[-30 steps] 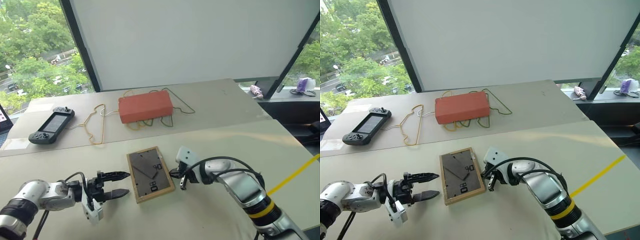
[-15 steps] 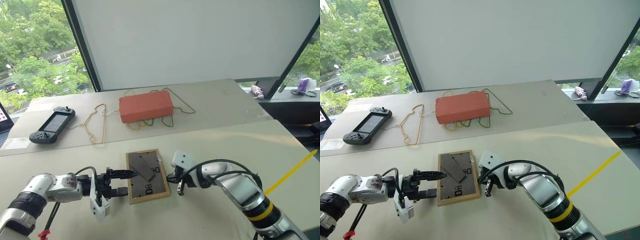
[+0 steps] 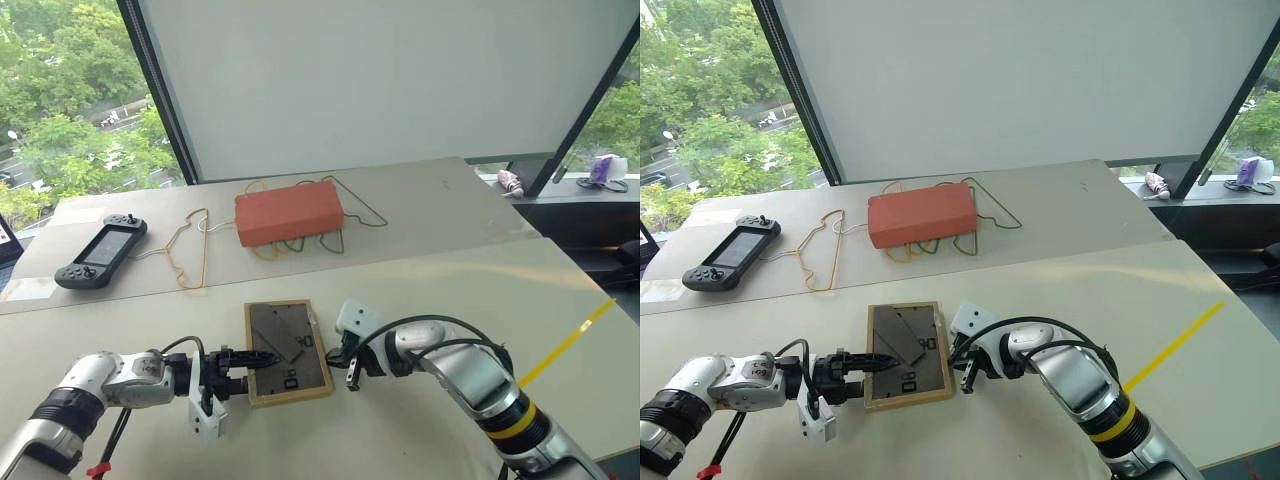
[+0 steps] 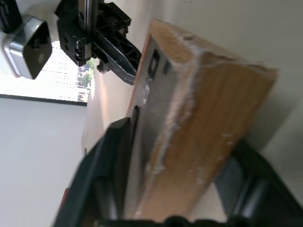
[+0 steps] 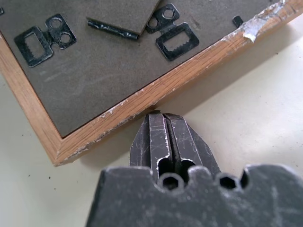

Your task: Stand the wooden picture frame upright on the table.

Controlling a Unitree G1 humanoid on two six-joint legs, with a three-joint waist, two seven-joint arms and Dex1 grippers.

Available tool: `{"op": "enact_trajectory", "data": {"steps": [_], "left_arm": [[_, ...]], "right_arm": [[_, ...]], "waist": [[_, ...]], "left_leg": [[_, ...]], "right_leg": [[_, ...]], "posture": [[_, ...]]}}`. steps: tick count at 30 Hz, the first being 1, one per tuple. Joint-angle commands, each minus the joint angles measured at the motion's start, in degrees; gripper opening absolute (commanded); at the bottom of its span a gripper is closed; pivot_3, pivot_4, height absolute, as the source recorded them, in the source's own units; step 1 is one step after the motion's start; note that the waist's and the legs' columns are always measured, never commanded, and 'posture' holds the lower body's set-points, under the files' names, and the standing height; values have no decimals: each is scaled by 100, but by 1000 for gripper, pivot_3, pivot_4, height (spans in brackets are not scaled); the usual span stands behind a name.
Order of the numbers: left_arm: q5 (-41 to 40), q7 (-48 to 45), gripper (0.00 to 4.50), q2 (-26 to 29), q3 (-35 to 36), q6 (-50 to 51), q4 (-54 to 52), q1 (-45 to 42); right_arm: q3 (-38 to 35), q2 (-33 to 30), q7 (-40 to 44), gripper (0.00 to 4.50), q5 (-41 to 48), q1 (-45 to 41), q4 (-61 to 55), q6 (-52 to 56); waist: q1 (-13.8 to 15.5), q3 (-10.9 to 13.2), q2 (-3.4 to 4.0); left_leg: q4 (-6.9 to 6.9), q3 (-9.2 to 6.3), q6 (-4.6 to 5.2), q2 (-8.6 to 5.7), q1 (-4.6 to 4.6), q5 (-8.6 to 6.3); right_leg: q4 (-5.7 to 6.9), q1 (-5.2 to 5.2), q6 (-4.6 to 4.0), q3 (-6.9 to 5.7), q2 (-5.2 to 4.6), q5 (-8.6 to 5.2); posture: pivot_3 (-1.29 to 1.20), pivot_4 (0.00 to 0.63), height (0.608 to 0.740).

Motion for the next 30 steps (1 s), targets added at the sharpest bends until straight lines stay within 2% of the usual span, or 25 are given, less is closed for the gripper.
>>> {"op": "enact_trajectory", "data": {"steps": [1,5,8,11,13,14,15,21,26,30], "left_arm": [[3,-61,1281,39,54,-33,-48,97],[25,-74,1174,23,96,29,-64,140],[74,-54,1174,6,118,84,-109,167],[93,-25,1174,-19,120,111,-125,184],[113,7,1174,-42,127,143,-144,195],[123,17,1174,-53,126,145,-154,202],[132,19,1174,-65,125,154,-159,207],[255,96,1174,-132,134,178,-230,237],[384,199,1174,-187,161,242,-308,269],[448,261,1174,-200,146,279,-342,262]], "right_arm": [[-144,-173,-91,0,19,122,265,9],[-412,-253,-160,0,115,123,274,-56],[-728,-570,-36,0,204,69,310,-130],[-1341,-874,1,0,321,-291,867,-391],[-1593,-842,90,0,528,-605,1172,-438],[-1590,-788,181,583,597,-783,1287,-460],[-1592,-688,244,797,671,-949,1390,-457],[-1525,463,774,2785,1631,-1901,1959,458],[-1184,938,1118,4435,1801,-2351,2797,638],[-871,1156,1566,4472,1676,-2730,3792,395]], "waist": [[21,-1,-2],[61,-1,-2],[72,-1,-2],[86,0,-3],[84,3,0],[69,3,1],[40,3,1],[-42,4,2],[-22,4,3],[-33,4,3]], "left_leg": [[2,0,0,0,1,0],[4,0,0,0,2,0],[8,0,0,-1,1,0],[10,1,0,-2,-1,0],[10,2,0,-2,-4,0],[9,2,0,-2,-4,0],[7,2,0,0,-3,0],[10,2,0,5,-4,1],[15,-1,0,-1,-21,1],[14,0,-1,-2,-36,1]], "right_leg": [[0,3,0,1,-1,0],[5,3,0,1,0,0],[6,3,-1,1,0,0],[5,3,-1,1,-1,1],[4,2,-3,2,-1,2],[4,-1,-5,2,-1,3],[6,-3,-5,2,1,3],[12,-6,-9,2,4,6],[13,-28,-9,2,0,6],[19,-53,-10,3,-1,7]], "posture": [[0,150,740],[0,150,740],[0,150,740],[0,150,740],[0,150,740],[0,150,740],[0,150,740],[0,150,740],[0,150,740],[0,150,740]]}}
